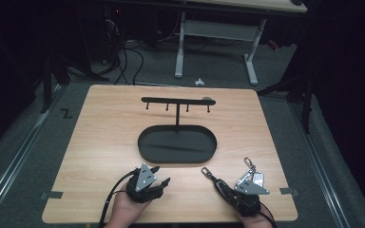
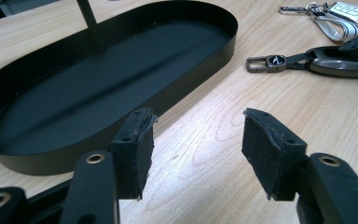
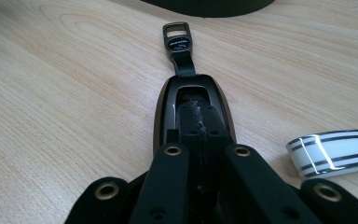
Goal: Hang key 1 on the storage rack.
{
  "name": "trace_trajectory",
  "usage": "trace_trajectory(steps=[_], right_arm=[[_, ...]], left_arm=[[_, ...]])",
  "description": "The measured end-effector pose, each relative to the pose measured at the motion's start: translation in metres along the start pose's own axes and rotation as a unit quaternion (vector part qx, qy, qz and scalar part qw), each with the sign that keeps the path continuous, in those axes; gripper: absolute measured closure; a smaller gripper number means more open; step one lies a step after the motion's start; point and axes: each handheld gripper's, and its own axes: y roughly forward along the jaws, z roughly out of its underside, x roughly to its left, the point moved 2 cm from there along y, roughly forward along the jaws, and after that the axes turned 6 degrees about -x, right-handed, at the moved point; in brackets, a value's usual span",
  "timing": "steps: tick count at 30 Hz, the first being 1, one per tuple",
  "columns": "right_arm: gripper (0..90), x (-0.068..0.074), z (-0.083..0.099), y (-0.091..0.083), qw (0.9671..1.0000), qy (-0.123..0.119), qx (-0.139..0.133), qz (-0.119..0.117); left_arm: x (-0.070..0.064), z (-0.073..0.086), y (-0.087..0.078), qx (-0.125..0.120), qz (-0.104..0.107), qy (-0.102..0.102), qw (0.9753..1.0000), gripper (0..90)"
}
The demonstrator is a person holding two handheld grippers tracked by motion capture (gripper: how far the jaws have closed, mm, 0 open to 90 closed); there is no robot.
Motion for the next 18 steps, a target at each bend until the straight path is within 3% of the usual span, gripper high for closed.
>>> trace_trajectory(steps=[13, 18], right_arm=[[86.4, 0.001, -0.008, -0.001, 0.9998, -0.001, -0.021, -0.001], [85.8, 0.0, -0.012, -0.002, 0.9995, 0.001, -0.031, 0.0]], left_arm=[[0.007, 0.006, -0.007, 0.01, -0.012, -0.007, 0.9999, 42.9], [0.011, 0.007, -0.009, 0.012, -0.011, -0.02, 0.9997, 41.6]])
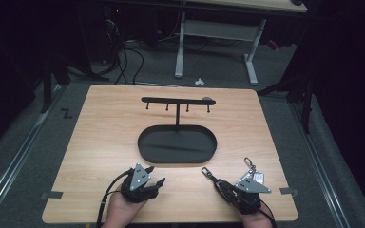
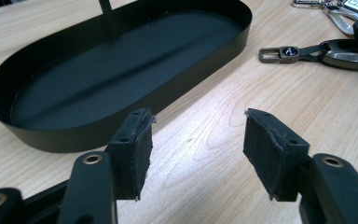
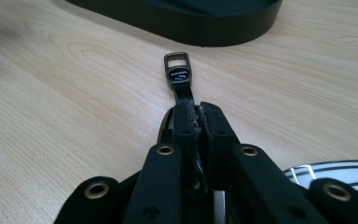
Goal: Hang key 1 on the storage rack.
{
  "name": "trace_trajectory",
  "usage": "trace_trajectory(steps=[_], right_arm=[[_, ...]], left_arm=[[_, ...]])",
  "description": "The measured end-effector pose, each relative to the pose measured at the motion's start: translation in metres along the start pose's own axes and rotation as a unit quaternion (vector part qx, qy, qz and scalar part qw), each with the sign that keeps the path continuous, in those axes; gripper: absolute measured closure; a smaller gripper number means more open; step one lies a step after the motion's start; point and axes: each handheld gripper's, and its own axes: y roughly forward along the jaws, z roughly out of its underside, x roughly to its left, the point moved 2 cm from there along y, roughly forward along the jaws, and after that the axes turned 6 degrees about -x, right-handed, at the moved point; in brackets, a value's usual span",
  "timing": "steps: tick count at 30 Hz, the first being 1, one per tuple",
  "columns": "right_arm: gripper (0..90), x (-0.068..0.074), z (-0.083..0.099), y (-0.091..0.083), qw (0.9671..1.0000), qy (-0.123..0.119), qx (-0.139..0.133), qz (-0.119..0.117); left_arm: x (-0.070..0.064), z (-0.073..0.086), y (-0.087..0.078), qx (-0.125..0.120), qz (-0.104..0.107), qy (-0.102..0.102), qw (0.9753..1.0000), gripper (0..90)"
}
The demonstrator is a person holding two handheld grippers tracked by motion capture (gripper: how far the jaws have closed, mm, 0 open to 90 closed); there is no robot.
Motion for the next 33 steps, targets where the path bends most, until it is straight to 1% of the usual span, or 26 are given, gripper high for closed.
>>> trace_trajectory(steps=[4, 6, 10, 13, 14, 15, 16, 17, 18, 19, 20, 21, 22, 24, 25, 26, 28, 29, 30, 31, 32, 33], right_arm=[[84.9, -0.002, -0.002, 0.0, 1.0, 0.002, -0.005, 0.002], [85.0, -0.002, -0.003, 0.0, 1.0, 0.004, -0.006, 0.004], [85.0, -0.005, -0.006, -0.001, 0.9999, 0.005, -0.012, 0.007], [83.4, -0.008, -0.007, -0.003, 0.9998, 0.004, -0.016, 0.01], [82.7, -0.009, -0.007, -0.004, 0.9997, 0.006, -0.018, 0.013], [81.8, -0.011, -0.007, -0.004, 0.9997, 0.007, -0.02, 0.014], [81.2, -0.012, -0.008, -0.005, 0.9996, 0.009, -0.02, 0.016], [80.6, -0.014, -0.008, -0.006, 0.9995, 0.014, -0.021, 0.017], [80.6, -0.016, -0.009, -0.006, 0.9994, 0.017, -0.024, 0.018], [80.5, -0.018, -0.009, -0.007, 0.9993, 0.019, -0.026, 0.021], [80.4, -0.02, -0.01, -0.008, 0.9992, 0.019, -0.028, 0.023], [80.1, -0.021, -0.01, -0.008, 0.999, 0.021, -0.03, 0.026], [79.6, -0.023, -0.01, -0.009, 0.9989, 0.021, -0.031, 0.028], [78.7, -0.026, -0.011, -0.01, 0.9987, 0.022, -0.031, 0.034], [77.9, -0.028, -0.011, -0.01, 0.9985, 0.024, -0.032, 0.037], [76.6, -0.03, -0.012, -0.011, 0.9985, 0.024, -0.03, 0.04], [73.9, -0.032, -0.012, -0.011, 0.9982, 0.027, -0.027, 0.046], [72.3, -0.033, -0.012, -0.011, 0.9983, 0.027, -0.022, 0.047], [70.2, -0.034, -0.012, -0.01, 0.9983, 0.031, -0.018, 0.046], [67.0, -0.036, -0.012, -0.01, 0.9982, 0.033, -0.016, 0.046], [65.6, -0.036, -0.012, -0.009, 0.9982, 0.036, -0.015, 0.046], [63.9, -0.037, -0.013, -0.008, 0.9981, 0.037, -0.012, 0.047]], left_arm=[[0.004, 0.0, -0.003, -0.002, 0.0, -0.008, 1.0, 40.2], [0.006, 0.0, -0.004, 0.003, 0.002, -0.011, 0.9999, 39.3], [0.009, 0.001, -0.006, 0.014, -0.005, -0.015, 0.9998, 35.3], [0.013, -0.003, -0.008, 0.018, -0.012, -0.023, 0.9995, 33.3], [0.014, -0.006, -0.009, 0.019, -0.009, -0.029, 0.9994, 33.0], [0.014, -0.008, -0.01, 0.018, -0.002, -0.036, 0.9992, 33.0], [0.014, -0.01, -0.012, 0.014, 0.007, -0.046, 0.9988, 33.0], [0.014, -0.013, -0.014, 0.009, 0.012, -0.053, 0.9985, 33.0], [0.014, -0.015, -0.016, 0.007, 0.016, -0.053, 0.9984, 33.0], [0.013, -0.015, -0.019, 0.013, 0.017, -0.042, 0.9989, 32.8], [0.012, -0.014, -0.022, 0.018, 0.008, -0.025, 0.9995, 32.0], [0.013, -0.013, -0.025, 0.021, 0.002, -0.014, 0.9997, 30.6], [0.016, -0.011, -0.028, 0.019, -0.002, -0.015, 0.9997, 29.9], [0.023, -0.007, -0.032, 0.017, -0.015, -0.026, 0.9994, 30.1], [0.027, -0.003, -0.034, 0.01, -0.027, -0.029, 0.9992, 30.8], [0.03, 0.001, -0.035, 0.002, -0.031, -0.031, 0.9991, 30.9], [0.032, 0.008, -0.035, -0.004, -0.025, -0.034, 0.9991, 30.7], [0.033, 0.012, -0.034, -0.002, -0.02, -0.035, 0.9992, 29.6], [0.033, 0.015, -0.032, 0.007, -0.018, -0.035, 0.9992, 27.8], [0.034, 0.016, -0.031, 0.013, -0.02, -0.031, 0.9992, 24.8], [0.034, 0.016, -0.033, 0.012, -0.027, -0.025, 0.9993, 23.4], [0.034, 0.016, -0.035, 0.005, -0.028, -0.025, 0.9993, 23.2]])
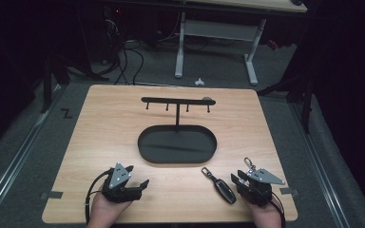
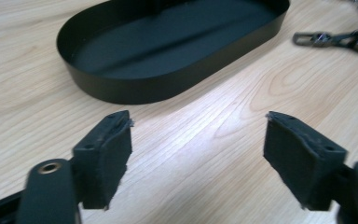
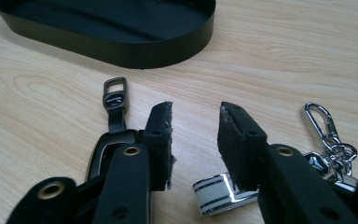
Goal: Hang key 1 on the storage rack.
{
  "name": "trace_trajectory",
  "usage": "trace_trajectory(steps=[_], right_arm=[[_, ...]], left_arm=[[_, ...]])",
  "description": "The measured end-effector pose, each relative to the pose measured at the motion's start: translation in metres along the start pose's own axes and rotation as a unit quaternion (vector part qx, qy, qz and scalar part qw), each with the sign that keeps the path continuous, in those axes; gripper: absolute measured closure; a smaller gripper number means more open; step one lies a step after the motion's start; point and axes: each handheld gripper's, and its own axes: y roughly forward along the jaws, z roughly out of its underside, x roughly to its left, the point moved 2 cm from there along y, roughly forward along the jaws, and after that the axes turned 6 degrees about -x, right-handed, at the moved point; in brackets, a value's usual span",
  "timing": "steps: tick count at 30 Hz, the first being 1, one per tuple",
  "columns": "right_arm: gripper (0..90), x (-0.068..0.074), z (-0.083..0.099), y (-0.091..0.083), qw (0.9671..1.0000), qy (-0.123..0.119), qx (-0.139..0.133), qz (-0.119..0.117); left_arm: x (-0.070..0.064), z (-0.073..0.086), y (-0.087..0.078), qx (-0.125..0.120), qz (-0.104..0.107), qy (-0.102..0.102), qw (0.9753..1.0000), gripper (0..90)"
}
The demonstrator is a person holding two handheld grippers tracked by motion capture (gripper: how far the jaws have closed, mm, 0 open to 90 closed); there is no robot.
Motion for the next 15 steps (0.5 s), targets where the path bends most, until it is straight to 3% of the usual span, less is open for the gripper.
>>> trace_trajectory(steps=[4, 7, 9, 15], right_arm=[[56.3, -0.001, -0.004, 0.001, 1.0, 0.005, 0.003, -0.004], [47.3, 0.0, -0.006, 0.003, 0.9998, 0.009, 0.012, -0.014], [43.5, 0.001, -0.009, 0.004, 0.9998, 0.001, 0.015, -0.011], [34.8, 0.003, -0.012, 0.014, 0.9983, -0.03, 0.05, -0.006]], left_arm=[[0.0, 0.001, -0.006, -0.007, -0.019, 0.018, 0.9996, 26.5], [0.003, 0.005, -0.012, -0.008, -0.02, -0.002, 0.9998, 27.3], [0.007, 0.006, -0.013, -0.003, -0.027, 0.004, 0.9996, 27.4], [0.016, 0.007, -0.019, -0.012, -0.028, -0.022, 0.9993, 27.6]])
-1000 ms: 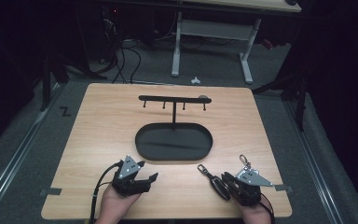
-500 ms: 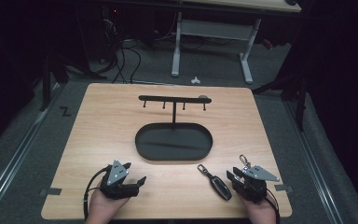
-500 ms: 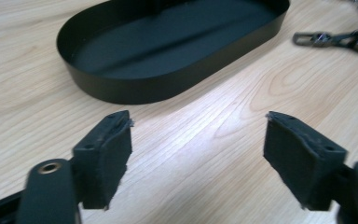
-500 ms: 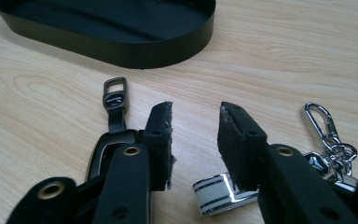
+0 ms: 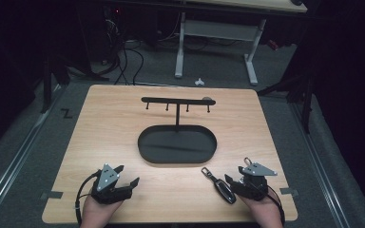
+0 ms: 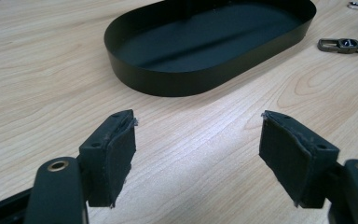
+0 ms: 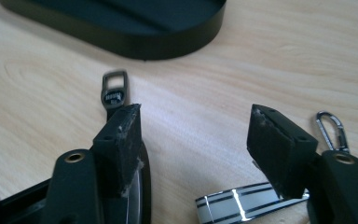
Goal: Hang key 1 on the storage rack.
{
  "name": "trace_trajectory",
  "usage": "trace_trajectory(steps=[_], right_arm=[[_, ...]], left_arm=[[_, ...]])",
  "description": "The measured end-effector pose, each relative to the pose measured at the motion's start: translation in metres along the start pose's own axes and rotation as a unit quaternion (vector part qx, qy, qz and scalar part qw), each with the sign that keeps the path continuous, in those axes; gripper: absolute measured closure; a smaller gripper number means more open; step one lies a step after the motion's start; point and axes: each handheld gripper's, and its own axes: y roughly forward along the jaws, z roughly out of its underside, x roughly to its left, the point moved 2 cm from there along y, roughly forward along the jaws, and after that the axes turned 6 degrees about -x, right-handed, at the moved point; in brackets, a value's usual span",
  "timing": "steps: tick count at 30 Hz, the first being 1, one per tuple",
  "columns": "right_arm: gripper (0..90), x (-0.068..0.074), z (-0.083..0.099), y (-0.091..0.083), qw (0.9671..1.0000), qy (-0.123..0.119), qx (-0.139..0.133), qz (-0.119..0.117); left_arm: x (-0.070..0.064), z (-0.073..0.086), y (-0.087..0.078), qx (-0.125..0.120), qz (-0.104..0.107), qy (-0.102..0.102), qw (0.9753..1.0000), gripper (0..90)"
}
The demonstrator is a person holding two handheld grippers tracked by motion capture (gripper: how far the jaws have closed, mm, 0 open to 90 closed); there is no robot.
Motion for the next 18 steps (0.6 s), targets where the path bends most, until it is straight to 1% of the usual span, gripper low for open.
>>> trace_trajectory(steps=[1, 2, 3, 4, 5, 7, 9, 10, 11, 13, 14, 18], right_arm=[[33.5, -0.001, 0.0, 0.002, 0.9999, -0.006, 0.011, 0.004], [33.6, -0.002, 0.0, 0.002, 0.9999, -0.004, 0.016, 0.003], [33.5, -0.003, -0.001, 0.003, 0.9997, 0.005, 0.022, -0.003], [33.2, -0.004, -0.002, 0.004, 0.9996, 0.01, 0.027, -0.004], [32.5, -0.006, -0.004, 0.005, 0.9992, 0.015, 0.037, -0.003], [30.9, -0.007, -0.007, 0.005, 0.9987, 0.018, 0.048, -0.007], [30.0, -0.009, -0.012, 0.004, 0.9975, 0.024, 0.066, -0.006], [29.4, -0.009, -0.014, 0.004, 0.9972, 0.025, 0.07, -0.006], [28.8, -0.01, -0.016, 0.004, 0.9965, 0.024, 0.079, -0.008], [28.5, -0.011, -0.02, 0.003, 0.9949, 0.023, 0.098, -0.003], [28.0, -0.011, -0.021, 0.003, 0.9941, 0.021, 0.106, -0.005], [26.6, -0.013, -0.027, 0.003, 0.9893, 0.025, 0.143, -0.017]], left_arm=[[0.0, 0.0, -0.001, -0.002, 0.002, -0.003, 1.0, 27.8], [0.0, 0.0, -0.001, -0.003, 0.003, -0.005, 1.0, 27.9], [0.0, -0.001, -0.001, -0.003, 0.004, -0.004, 1.0, 27.9], [-0.001, -0.001, -0.001, -0.003, 0.005, -0.002, 1.0, 27.9], [-0.001, -0.001, -0.001, -0.003, 0.007, -0.001, 1.0, 27.9], [-0.002, -0.001, 0.0, 0.0, 0.012, 0.003, 0.9999, 27.9], [-0.003, -0.001, 0.0, 0.0, 0.013, 0.003, 0.9999, 27.9], [-0.003, -0.001, 0.001, 0.0, 0.015, 0.003, 0.9999, 27.9], [-0.004, -0.001, 0.001, 0.002, 0.016, 0.004, 0.9999, 27.9], [-0.004, 0.0, 0.002, 0.005, 0.018, 0.004, 0.9998, 27.9], [-0.005, 0.0, 0.003, 0.006, 0.019, 0.004, 0.9998, 27.9], [-0.008, 0.001, 0.005, 0.011, 0.023, 0.01, 0.9996, 28.0]])
